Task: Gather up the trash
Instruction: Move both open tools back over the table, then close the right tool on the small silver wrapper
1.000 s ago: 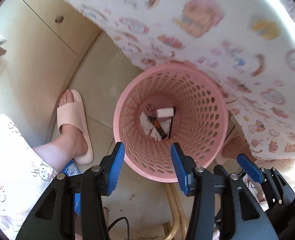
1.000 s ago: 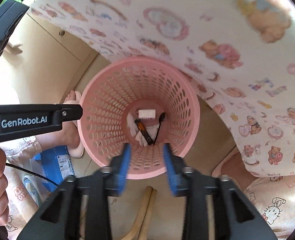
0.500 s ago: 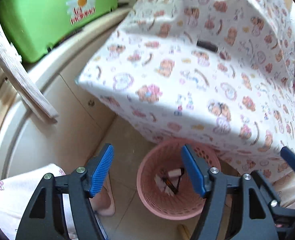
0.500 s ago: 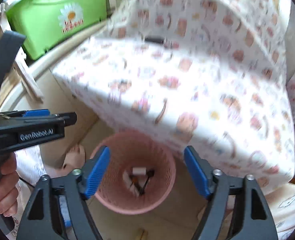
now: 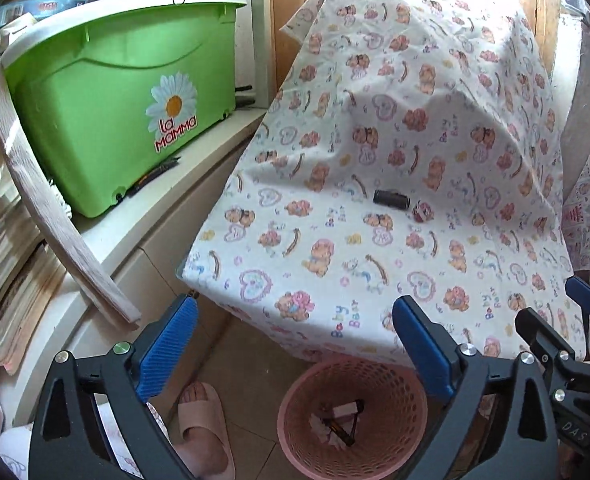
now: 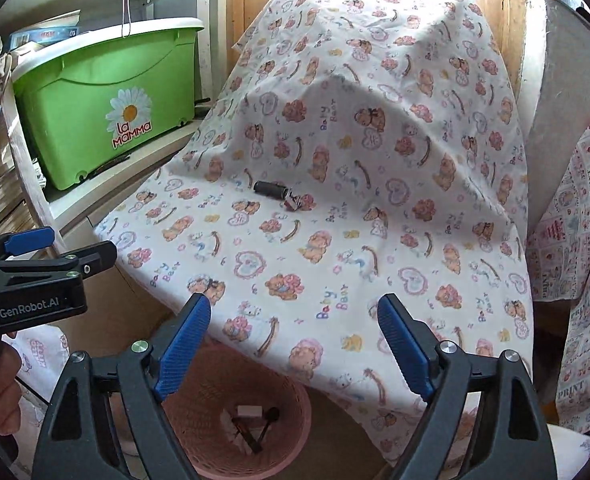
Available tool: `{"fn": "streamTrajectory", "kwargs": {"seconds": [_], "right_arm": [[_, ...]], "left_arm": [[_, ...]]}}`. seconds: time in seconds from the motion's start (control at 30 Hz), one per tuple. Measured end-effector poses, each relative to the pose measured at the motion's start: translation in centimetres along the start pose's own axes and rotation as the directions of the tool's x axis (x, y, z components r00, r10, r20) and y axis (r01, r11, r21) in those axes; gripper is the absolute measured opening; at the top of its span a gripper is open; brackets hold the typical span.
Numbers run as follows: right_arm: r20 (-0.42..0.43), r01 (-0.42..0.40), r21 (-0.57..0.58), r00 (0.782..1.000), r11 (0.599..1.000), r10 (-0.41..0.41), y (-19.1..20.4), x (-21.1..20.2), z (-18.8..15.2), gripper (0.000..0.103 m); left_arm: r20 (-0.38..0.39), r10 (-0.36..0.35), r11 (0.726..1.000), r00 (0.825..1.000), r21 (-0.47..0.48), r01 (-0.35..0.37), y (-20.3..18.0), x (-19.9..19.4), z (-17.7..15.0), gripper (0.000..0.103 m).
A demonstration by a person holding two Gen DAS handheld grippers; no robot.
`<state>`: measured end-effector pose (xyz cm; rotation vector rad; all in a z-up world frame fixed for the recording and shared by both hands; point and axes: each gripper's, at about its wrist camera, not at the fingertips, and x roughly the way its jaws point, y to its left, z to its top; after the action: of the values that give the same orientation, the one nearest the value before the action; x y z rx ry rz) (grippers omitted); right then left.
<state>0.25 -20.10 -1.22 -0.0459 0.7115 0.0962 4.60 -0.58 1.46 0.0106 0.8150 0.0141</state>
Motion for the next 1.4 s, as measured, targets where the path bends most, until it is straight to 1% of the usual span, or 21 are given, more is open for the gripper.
{"fn": "streamTrajectory", "kwargs": {"seconds": [0.07,0.17,0.27,0.33,0.47,0.53,0.57,0.63,0.7,0.73,0.8,0.83,0.9,0.93,0.97,1.03,1.07,1.13,1.23,1.3,1.4], "right_arm": [[0.01,-0.005,0.013,1.0,1.0,0.005,-0.8,-0.2,1.6,0.087],[0.023,-0.046,0.04,0.999,0.998,0.045,-2.3,-0.3,4.4,0.087],[0.044,-0.061,0.036,0.997,0.997,0.06,-3.1,-0.3,7.2,0.087],[0.056,-0.078,0.031,0.996,0.996,0.076,-3.6,0.0,9.1,0.087],[0.07,-0.101,0.041,0.993,0.994,0.098,-4.3,0.8,12.0,0.087],[0.076,-0.113,0.055,0.991,0.992,0.109,-4.7,1.4,13.0,0.084],[0.072,-0.124,0.062,0.99,0.99,0.12,-4.9,1.9,13.4,0.083],[0.055,-0.149,0.081,0.988,0.985,0.145,-5.3,3.2,14.0,0.079],[0.029,-0.175,0.099,0.985,0.98,0.173,-5.5,4.7,14.0,0.075],[0.015,-0.186,0.111,0.983,0.976,0.185,-5.6,5.5,13.9,0.073],[-0.015,-0.203,0.138,0.978,0.969,0.207,-5.7,7.5,13.4,0.07],[-0.041,-0.22,0.158,0.972,0.963,0.229,-5.8,8.7,13.0,0.068],[-0.101,-0.264,0.214,0.952,0.941,0.29,-6.1,11.0,12.1,0.064],[-0.134,-0.289,0.252,0.935,0.924,0.329,-6.3,12.3,11.8,0.059],[-0.16,-0.316,0.297,0.914,0.901,0.373,-6.6,13.5,11.4,0.058],[-0.178,-0.346,0.38,0.883,0.858,0.435,-7.3,15.4,10.8,0.052],[-0.184,-0.347,0.405,0.875,0.846,0.447,-7.6,16.2,10.7,0.05],[-0.193,-0.339,0.421,0.873,0.841,0.448,-7.7,17.2,10.5,0.043],[-0.208,-0.326,0.425,0.873,0.844,0.442,-7.6,18.4,10.5,0.037],[-0.216,-0.319,0.431,0.872,0.844,0.44,-7.4,19.2,10.4,0.036],[-0.228,-0.322,0.456,0.859,0.83,0.459,-7.2,20.3,10.3,0.03]], "left_arm": [[0.022,-0.01,1.0,1.0,0.005,0.009,0.2,-0.4,1.8,0.099],[0.076,0.001,1.0,0.997,0.008,-0.002,0.5,-1.0,5.0,0.101],[0.143,0.011,1.0,0.99,-0.005,-0.011,0.7,-1.4,8.0,0.101],[0.179,0.009,1.0,0.984,-0.027,-0.004,0.9,-1.3,9.7,0.101],[0.247,0.014,0.998,0.969,-0.064,0.002,1.1,-0.5,12.1,0.101],[0.276,0.0,0.998,0.961,-0.058,0.016,1.1,0.2,12.7,0.101],[0.279,0.0,0.999,0.96,-0.048,0.014,1.0,0.6,12.8,0.101],[0.279,0.009,1.0,0.96,-0.024,-0.003,0.8,1.8,12.8,0.101],[0.264,0.019,1.0,0.964,-0.017,-0.015,0.8,3.2,12.5,0.101],[0.241,0.024,1.0,0.97,-0.017,-0.021,0.9,4.1,12.3,0.101],[0.172,0.018,1.0,0.985,-0.024,-0.014,1.1,5.9,12.2,0.099],[0.144,0.015,0.999,0.989,-0.031,-0.01,1.3,6.6,12.2,0.098],[0.117,0.028,0.999,0.993,-0.041,-0.023,1.4,7.5,12.5,0.096],[0.117,0.041,0.999,0.992,-0.04,-0.036,1.4,7.9,12.6,0.095],[0.123,0.056,0.998,0.991,-0.037,-0.052,1.4,8.1,12.8,0.094],[0.127,0.097,0.995,0.987,-0.036,-0.094,1.5,8.7,13.0,0.093],[0.123,0.101,0.995,0.987,-0.038,-0.097,1.6,8.9,13.0,0.093],[0.111,0.095,0.995,0.989,-0.049,-0.09,1.8,9.2,13.2,0.091],[0.111,0.084,0.995,0.99,-0.062,-0.077,2.0,9.1,13.4,0.091],[0.118,0.087,0.995,0.989,-0.068,-0.08,2.1,8.9,13.4,0.091],[0.117,0.09,0.994,0.989,-0.078,-0.081,2.3,8.9,13.5,0.091]]}}
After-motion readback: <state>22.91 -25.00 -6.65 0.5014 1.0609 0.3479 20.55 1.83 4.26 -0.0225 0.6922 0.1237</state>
